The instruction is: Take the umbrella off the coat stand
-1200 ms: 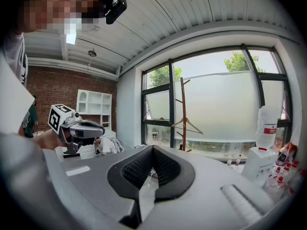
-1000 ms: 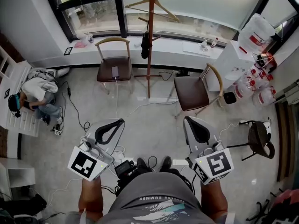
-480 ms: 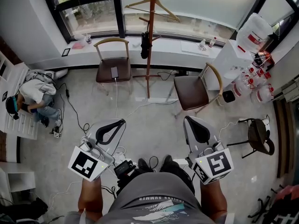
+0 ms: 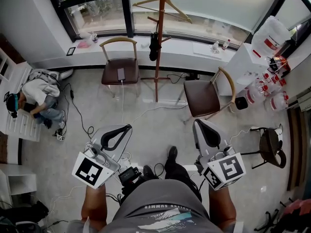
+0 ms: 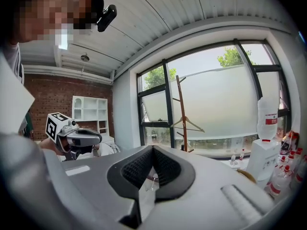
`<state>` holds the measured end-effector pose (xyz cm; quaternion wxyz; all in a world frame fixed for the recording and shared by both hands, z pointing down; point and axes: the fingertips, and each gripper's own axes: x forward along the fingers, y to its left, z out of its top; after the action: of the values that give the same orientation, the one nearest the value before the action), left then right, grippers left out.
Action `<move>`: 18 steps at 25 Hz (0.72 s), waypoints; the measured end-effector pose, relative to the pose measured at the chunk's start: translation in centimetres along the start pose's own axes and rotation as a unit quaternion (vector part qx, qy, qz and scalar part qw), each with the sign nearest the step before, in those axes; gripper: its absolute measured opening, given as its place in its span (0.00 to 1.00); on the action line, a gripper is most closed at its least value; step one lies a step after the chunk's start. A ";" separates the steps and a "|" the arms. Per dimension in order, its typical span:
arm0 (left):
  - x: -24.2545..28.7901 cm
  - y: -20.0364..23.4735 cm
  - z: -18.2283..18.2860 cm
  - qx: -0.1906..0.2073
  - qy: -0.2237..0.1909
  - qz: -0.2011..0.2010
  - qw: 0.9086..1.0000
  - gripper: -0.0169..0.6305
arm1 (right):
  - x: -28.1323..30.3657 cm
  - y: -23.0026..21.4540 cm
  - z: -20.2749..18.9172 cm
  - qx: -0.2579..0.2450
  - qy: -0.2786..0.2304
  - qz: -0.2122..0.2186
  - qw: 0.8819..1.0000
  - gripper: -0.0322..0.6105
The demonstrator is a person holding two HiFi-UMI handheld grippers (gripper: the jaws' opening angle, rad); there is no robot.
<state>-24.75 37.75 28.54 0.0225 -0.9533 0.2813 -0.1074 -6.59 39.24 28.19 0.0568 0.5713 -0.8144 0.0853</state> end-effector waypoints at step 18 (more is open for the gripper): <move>11.7 3.5 1.9 -0.007 0.029 0.063 0.998 0.03 | 9.6 -11.3 2.0 0.006 0.001 0.076 0.997 0.05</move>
<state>-16.62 28.43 28.54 0.0141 -0.9304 0.3417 -0.1316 0.79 26.22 28.89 0.0472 0.5077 -0.8550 0.0948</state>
